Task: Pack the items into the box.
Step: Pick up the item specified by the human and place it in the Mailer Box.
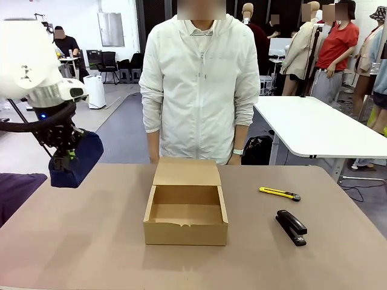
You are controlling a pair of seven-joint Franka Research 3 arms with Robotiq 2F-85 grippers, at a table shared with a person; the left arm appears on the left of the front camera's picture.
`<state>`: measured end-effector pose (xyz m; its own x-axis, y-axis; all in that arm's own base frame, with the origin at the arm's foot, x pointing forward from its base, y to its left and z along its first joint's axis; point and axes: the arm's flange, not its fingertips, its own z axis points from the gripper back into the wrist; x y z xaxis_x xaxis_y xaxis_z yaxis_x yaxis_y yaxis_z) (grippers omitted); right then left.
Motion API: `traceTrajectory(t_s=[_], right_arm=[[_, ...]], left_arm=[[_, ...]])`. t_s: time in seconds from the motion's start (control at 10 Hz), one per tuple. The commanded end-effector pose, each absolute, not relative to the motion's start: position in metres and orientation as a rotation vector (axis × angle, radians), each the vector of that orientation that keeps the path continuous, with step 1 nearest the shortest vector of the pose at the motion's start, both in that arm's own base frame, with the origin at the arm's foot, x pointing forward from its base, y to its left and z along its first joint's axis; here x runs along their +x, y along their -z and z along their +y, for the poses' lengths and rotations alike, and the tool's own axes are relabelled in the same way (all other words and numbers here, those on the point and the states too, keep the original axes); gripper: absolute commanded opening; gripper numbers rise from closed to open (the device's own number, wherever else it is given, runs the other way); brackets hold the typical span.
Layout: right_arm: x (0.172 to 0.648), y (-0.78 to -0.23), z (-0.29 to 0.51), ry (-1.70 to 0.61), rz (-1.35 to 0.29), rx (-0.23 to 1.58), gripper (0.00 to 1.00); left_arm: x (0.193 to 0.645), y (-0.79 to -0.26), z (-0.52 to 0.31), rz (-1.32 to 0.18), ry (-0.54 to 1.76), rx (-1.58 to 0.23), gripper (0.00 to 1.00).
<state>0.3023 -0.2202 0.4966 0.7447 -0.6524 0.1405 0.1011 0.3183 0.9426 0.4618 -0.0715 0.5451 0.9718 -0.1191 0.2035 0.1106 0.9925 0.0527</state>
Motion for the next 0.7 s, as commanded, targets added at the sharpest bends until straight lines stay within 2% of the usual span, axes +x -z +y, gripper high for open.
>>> traceTrajectory(t_s=[0.0,0.2,0.3,0.4,0.6], right_arm=[[0.303,-0.499,-0.22,0.53,-0.574,1.17,1.0],[0.303,-0.499,-0.22,0.53,-0.574,1.17,1.0],[0.303,-0.499,-0.22,0.53,-0.574,1.17,1.0],[0.303,-0.499,-0.22,0.53,-0.574,1.17,1.0],[0.303,-0.499,-0.22,0.53,-0.574,1.17,1.0]], left_arm=[[0.48,-0.517,-0.074,-0.209,0.118,0.045,0.0],[0.467,-0.535,-0.073,-0.201,0.118,0.041,0.0],[0.483,-0.533,-0.086,-0.196,0.445,-0.024,0.0],[0.496,-0.532,-0.115,-0.262,0.796,-0.105,0.0],[0.5,-0.522,-0.164,-0.285,1.405,-0.279,0.0]])
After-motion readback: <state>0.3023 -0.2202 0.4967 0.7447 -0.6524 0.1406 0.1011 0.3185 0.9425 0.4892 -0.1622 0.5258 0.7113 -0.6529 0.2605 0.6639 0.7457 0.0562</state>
